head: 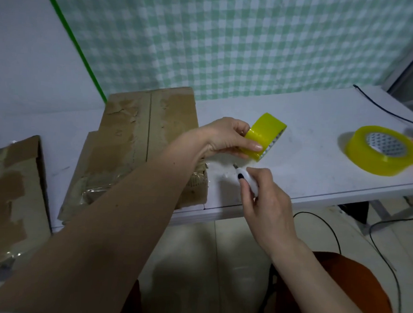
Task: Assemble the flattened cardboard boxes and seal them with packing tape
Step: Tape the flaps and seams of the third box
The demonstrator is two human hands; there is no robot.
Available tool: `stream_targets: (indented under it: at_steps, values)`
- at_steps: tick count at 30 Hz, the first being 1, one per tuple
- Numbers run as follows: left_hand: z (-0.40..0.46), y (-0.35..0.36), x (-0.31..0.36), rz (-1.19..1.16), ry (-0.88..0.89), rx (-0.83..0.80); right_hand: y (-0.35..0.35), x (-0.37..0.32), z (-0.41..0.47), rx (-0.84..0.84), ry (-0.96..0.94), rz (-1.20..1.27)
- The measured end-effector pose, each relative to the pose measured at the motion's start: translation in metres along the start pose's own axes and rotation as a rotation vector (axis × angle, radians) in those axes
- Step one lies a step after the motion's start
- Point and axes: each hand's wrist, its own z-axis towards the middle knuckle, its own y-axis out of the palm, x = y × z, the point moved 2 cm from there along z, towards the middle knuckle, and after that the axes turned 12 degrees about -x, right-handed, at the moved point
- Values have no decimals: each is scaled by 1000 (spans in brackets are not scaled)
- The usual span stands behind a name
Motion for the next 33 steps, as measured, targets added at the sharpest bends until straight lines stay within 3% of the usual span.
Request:
stream_targets:
  at_steps: [3,6,12,18,23,28,33]
  values:
    - [-1,0,1,7,20,36,7,14,-3,-84,72,37]
    - [-5,-2,3,-9,73,123,8,38,-3,-171,244,237]
    - [-44,-10,34,-113,287,325,10,87,19,-123,514,388]
    - [-94,-22,26,-53,330,573,14,87,40,-143,590,466]
    - [-134,-38,14,141,265,842,20,79,40,-127,613,522]
    - [-162,-56,4,559,47,1065,23,70,37,-131,605,541]
    - [-164,-56,-2,939,-179,852,24,65,40,-130,621,552]
